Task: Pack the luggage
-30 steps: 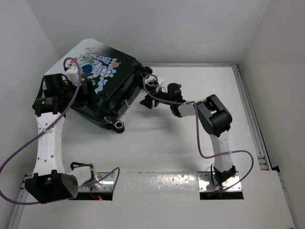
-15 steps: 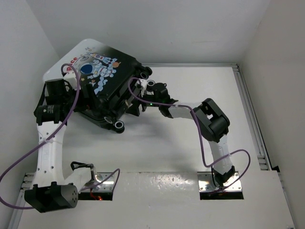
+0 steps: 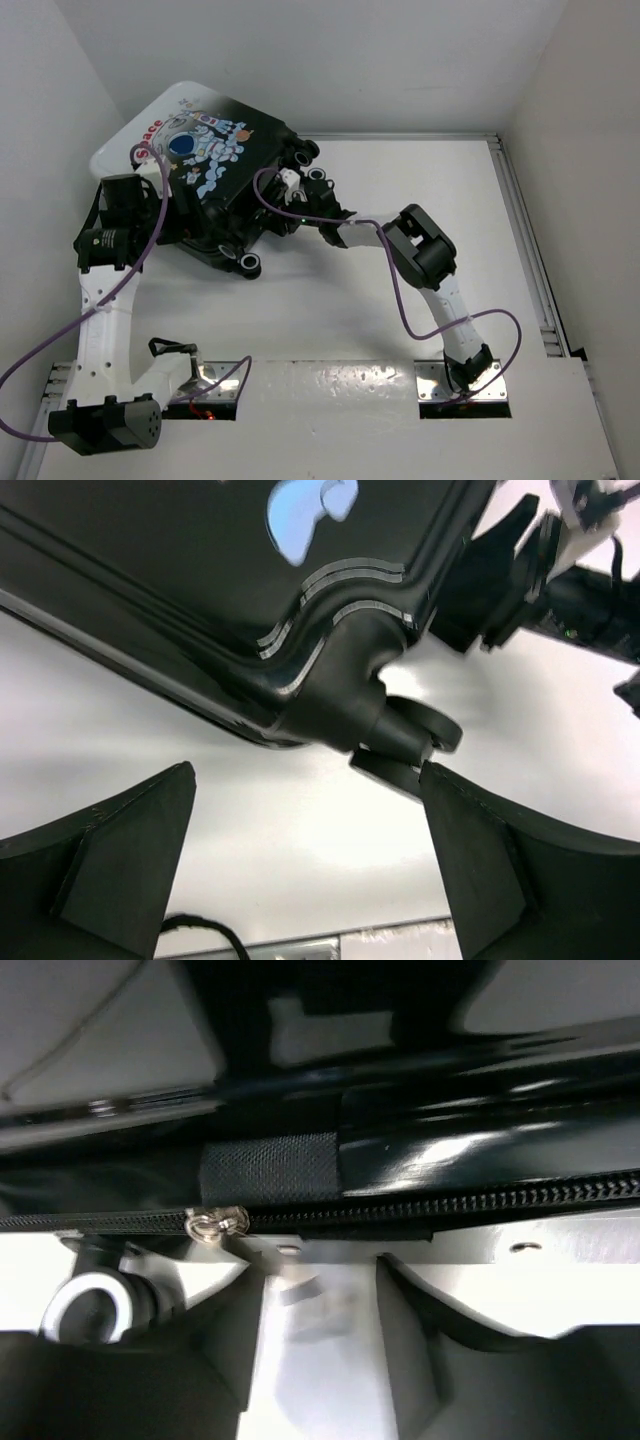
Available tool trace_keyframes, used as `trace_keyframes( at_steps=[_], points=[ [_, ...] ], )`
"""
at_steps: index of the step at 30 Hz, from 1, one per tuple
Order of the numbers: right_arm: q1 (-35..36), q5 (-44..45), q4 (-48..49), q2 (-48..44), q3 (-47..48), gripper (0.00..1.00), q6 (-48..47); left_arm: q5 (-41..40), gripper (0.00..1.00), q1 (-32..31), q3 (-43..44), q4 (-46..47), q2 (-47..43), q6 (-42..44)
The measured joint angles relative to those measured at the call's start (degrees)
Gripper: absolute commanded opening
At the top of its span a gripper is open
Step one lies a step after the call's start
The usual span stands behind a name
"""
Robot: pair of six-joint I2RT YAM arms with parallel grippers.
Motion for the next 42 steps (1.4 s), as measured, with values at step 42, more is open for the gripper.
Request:
trace_keyframes(
  at_steps=[42],
  points=[
    [8.9,4.0,9.4,0.9,-2.2,0.37,-3.0,5.5,1.0,3.6,-7.5,-9.3,-4.4,-5.9]
  ],
)
